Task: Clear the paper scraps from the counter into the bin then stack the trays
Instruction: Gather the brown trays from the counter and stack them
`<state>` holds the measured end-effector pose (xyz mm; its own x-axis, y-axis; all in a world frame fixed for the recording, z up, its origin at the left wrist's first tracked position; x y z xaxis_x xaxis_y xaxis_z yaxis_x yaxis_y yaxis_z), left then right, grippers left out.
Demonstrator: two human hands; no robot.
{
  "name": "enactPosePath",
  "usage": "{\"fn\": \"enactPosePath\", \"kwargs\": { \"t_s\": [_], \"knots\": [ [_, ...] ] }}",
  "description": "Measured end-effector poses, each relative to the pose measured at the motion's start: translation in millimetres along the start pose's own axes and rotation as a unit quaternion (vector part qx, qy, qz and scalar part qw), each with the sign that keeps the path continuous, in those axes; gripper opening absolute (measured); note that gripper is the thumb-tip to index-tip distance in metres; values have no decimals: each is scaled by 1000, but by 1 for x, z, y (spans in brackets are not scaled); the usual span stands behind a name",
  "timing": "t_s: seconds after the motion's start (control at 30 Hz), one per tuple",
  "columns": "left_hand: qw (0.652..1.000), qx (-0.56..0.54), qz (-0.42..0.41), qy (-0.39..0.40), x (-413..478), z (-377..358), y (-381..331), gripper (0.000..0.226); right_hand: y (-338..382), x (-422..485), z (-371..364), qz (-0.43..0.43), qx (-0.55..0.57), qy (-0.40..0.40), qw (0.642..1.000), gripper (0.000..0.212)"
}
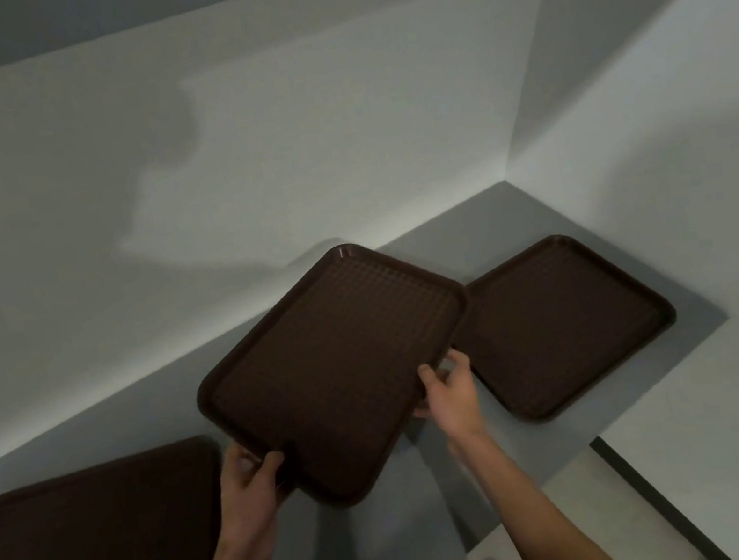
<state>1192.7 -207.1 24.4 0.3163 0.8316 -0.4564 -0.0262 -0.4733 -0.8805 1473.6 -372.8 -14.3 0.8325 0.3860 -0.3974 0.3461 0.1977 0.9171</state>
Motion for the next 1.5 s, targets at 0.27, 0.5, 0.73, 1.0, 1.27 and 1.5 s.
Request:
{"fn": "enactPosePath", "kwargs": {
  "t_s": [0.27,0.5,0.73,1.0,1.27,1.5],
  "knots": [
    [990,71,-21,123,11,-122,2,17,48,42,142,61,-132,-223,964,54],
    [977,125,-28,169,21,-226,24,27,97,101,286,77,-186,-318,926,48],
    [937,291,-38,188,45,-306,78,32,100,197,379,93,-395,-233,884,15],
    [821,550,-46,142,58,-357,137,63,81,256,419,99,-466,-147,867,8],
    [820,565,-47,77,59,-355,163,61,38,254,420,55,-438,-134,887,7],
    [831,551,-26,70,59,-355,167,65,33,266,408,72,-509,-89,853,41]
  ]
}}
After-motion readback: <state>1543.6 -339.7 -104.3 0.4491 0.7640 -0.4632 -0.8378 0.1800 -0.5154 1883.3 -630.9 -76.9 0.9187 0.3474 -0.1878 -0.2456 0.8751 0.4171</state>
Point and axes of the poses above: each hand's wrist, its own x-axis towards the middle knuckle, its own z-axis out of the back of the hand, y = z × x, the point moved 9 cm from there along x, towards the middle knuckle, and after that the axes turned 6 degrees about -x, right-handed, at the moved point
